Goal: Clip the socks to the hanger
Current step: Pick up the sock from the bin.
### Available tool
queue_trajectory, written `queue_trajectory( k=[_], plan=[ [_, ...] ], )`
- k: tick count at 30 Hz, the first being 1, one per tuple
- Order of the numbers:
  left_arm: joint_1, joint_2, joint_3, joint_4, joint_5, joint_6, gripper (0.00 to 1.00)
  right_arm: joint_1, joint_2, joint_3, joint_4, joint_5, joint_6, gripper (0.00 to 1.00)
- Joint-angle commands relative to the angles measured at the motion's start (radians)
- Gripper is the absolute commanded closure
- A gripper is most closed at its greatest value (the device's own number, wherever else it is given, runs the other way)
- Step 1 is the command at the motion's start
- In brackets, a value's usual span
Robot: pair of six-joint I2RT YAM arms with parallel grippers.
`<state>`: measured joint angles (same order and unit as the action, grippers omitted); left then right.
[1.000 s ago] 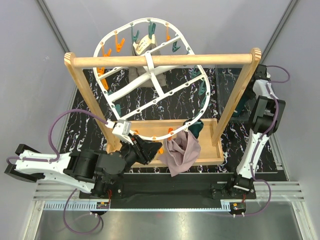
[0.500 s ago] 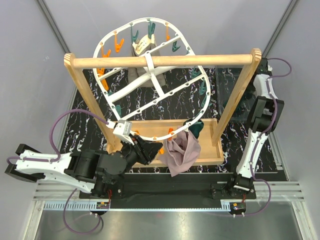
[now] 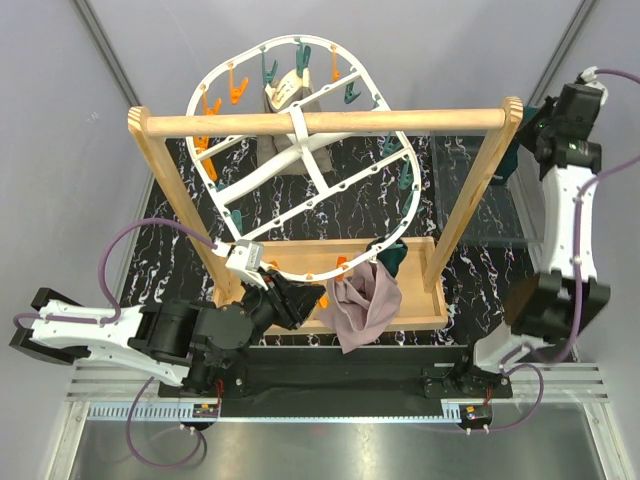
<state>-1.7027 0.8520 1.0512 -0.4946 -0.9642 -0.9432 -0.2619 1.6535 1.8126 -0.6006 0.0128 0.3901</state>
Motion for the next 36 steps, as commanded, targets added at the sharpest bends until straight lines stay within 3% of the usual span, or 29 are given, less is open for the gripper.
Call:
queue_trajectory(
  k=[1,5,8,15,19,20,22,25,30,34,36],
  plan=[
    [-0.003,-0.005,-0.023,0.001,0.031,-0.017,1.0,0.0,-0.206,-0.07,0.051,-0.117,-0.028,1.0],
    [-0.003,0.008,-0.03,0.021,0.041,-0.017,1.0,0.0,-0.398,-0.059,0.074,-0.239,-0.037,1.0],
    [-0.003,0.019,-0.02,0.016,0.038,-0.017,1.0,0.0,-0.44,0.033,0.056,-0.357,-0.033,1.0],
    [-0.003,0.022,-0.031,0.004,0.032,-0.048,1.0,0.0,-0.42,0.385,-0.128,-0.543,-0.048,1.0],
    [-0.003,0.025,-0.036,-0.004,0.033,-0.065,1.0,0.0,-0.411,0.491,-0.188,-0.657,-0.043,1.0],
    [-0.003,0.033,-0.03,-0.005,0.033,-0.065,1.0,0.0,-0.44,0.419,-0.059,-0.817,0.089,1.0],
    [-0.005,0.038,-0.023,-0.009,0.033,-0.063,1.0,0.0,-0.448,0.384,0.011,-0.879,0.154,1.0],
    [-0.003,0.039,-0.019,-0.01,0.032,-0.065,1.0,0.013,-0.487,0.245,0.368,-1.075,0.432,1.0],
    [-0.003,0.042,-0.02,-0.012,0.03,-0.069,1.0,0.204,-0.529,0.099,0.409,-1.134,0.541,1.0],
    [-0.003,0.047,-0.017,-0.009,0.028,-0.066,1.0,0.332,-0.628,-0.018,0.241,-1.108,0.417,1.0],
    [-0.003,0.051,-0.017,-0.01,0.028,-0.068,1.0,0.371,-0.659,-0.114,0.239,-1.116,0.415,1.0]
  ],
)
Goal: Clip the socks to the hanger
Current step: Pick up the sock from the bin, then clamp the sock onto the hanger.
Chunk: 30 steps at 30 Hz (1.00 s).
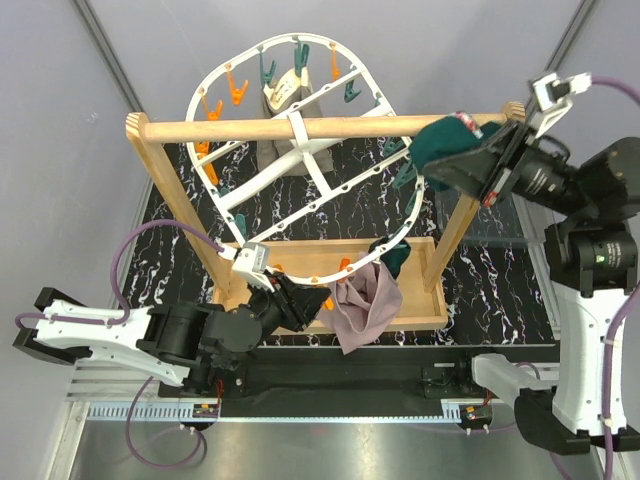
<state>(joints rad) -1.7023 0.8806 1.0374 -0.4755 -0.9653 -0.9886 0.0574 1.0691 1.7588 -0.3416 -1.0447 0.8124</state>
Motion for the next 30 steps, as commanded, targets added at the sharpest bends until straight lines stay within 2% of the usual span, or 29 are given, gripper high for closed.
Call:
queue_trajectory(
  k=[1,3,7,10,15,16,17,19,25,30],
  plan=[
    [-0.003,0.024,-0.004,-0.035,0.03,-0.024,1.0,0.089,-0.095,-0.088,-0.028,-0.064,-0.009,1.0],
    [-0.003,0.031,0.001,-0.043,0.03,-0.033,1.0,0.128,-0.112,-0.143,-0.094,-0.061,-0.051,1.0],
    [-0.005,0.04,0.013,-0.055,0.023,-0.039,1.0,0.205,-0.161,-0.134,-0.319,-0.019,-0.183,1.0],
    [-0.003,0.05,0.024,-0.064,0.02,-0.048,1.0,0.228,-0.21,-0.163,-0.344,-0.037,-0.197,1.0],
    [-0.003,0.069,0.046,-0.072,0.028,-0.056,1.0,0.309,-0.258,-0.376,-0.375,-0.06,-0.222,1.0],
    [-0.003,0.075,0.055,-0.08,0.03,-0.056,1.0,0.327,-0.256,-0.392,-0.473,-0.035,-0.257,1.0],
    [-0.003,0.084,0.067,-0.086,0.03,-0.058,1.0,0.346,-0.256,-0.401,-0.529,-0.014,-0.345,1.0],
    [-0.003,0.089,0.072,-0.094,0.025,-0.076,1.0,0.393,-0.274,-0.415,-0.63,0.005,-0.401,1.0],
    [-0.003,0.078,0.055,-0.061,0.054,-0.128,1.0,0.464,-0.354,-0.613,-0.645,-0.015,-0.47,1.0],
    [-0.005,0.095,0.096,-0.098,0.057,-0.15,1.0,0.509,-0.376,-0.765,-0.586,-0.026,-0.509,1.0]
  ],
)
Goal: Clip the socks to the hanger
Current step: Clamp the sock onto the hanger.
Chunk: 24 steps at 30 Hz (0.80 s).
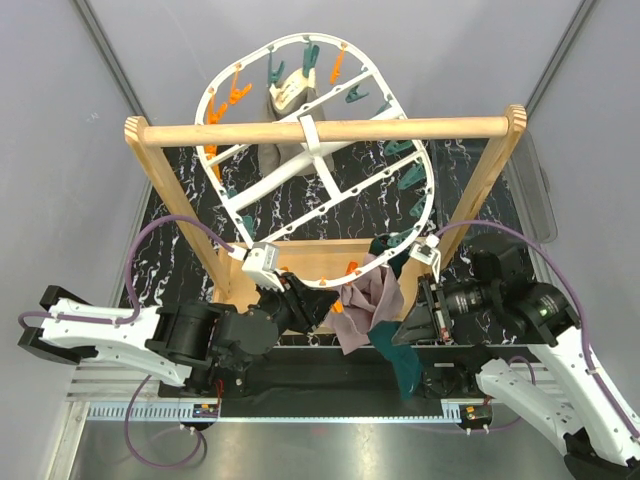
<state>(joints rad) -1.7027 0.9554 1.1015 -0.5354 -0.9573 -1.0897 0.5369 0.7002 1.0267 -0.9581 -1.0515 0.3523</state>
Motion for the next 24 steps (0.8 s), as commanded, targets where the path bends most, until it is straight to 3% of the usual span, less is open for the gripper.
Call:
queue_trajectory(
  k=[1,4,8,12,16,24],
  plan=[
    [-0.003,0.02,0.031,-0.043,0.049,-0.055,1.0,0.04,0.008,-0.04,0.019,0.025,-0.058,1.0],
    [-0.003,0.014,0.009,-0.035,0.052,-0.073,1.0,0.107,0.039,-0.051,0.006,0.102,-0.088,1.0],
    [-0.003,0.008,-0.002,-0.035,0.057,-0.081,1.0,0.143,0.015,0.04,0.039,0.087,-0.076,1.0],
    [-0.005,0.0,-0.009,-0.023,0.061,-0.078,1.0,0.143,-0.019,0.116,0.091,-0.027,-0.085,1.0],
    [-0.005,-0.015,-0.012,0.003,0.077,-0.094,1.0,0.143,-0.045,0.11,0.247,-0.197,-0.05,1.0],
    [-0.003,-0.029,0.007,0.138,0.19,-0.157,1.0,0.141,-0.053,0.073,0.516,-0.294,0.013,1.0]
  ],
)
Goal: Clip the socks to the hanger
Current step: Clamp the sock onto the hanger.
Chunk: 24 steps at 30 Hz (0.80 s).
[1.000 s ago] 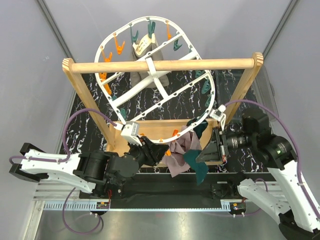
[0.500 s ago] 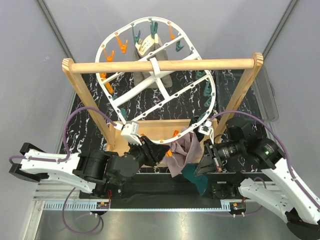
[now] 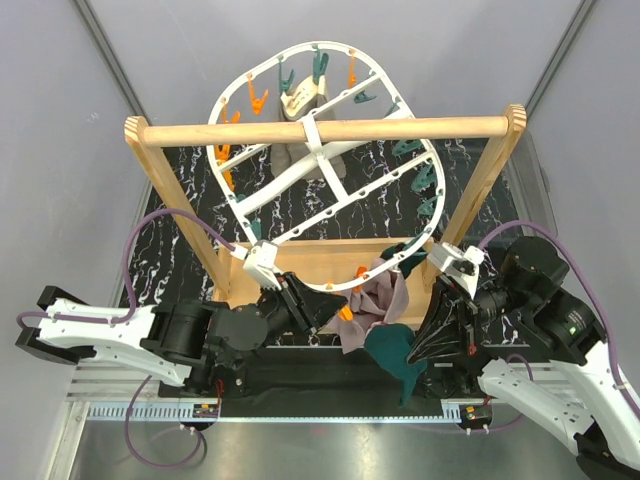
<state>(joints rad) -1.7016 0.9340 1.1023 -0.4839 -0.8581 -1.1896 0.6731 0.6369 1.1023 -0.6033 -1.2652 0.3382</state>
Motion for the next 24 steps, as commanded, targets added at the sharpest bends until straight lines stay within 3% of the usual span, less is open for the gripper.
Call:
queue_trajectory(
  k=[1,11,24],
  plan=[
    [-0.004,-0.006,0.017,0.108,0.103,-0.062,1.0,0.006,0.01,0.001,0.177,-0.079,0.01,1.0],
    [-0.004,-0.046,-0.013,0.197,0.168,-0.195,1.0,0.006,0.038,-0.012,0.293,-0.077,-0.05,1.0],
    [-0.006,-0.06,-0.038,0.254,0.192,-0.243,1.0,0.006,-0.006,-0.102,0.402,-0.016,-0.102,1.0]
  ],
)
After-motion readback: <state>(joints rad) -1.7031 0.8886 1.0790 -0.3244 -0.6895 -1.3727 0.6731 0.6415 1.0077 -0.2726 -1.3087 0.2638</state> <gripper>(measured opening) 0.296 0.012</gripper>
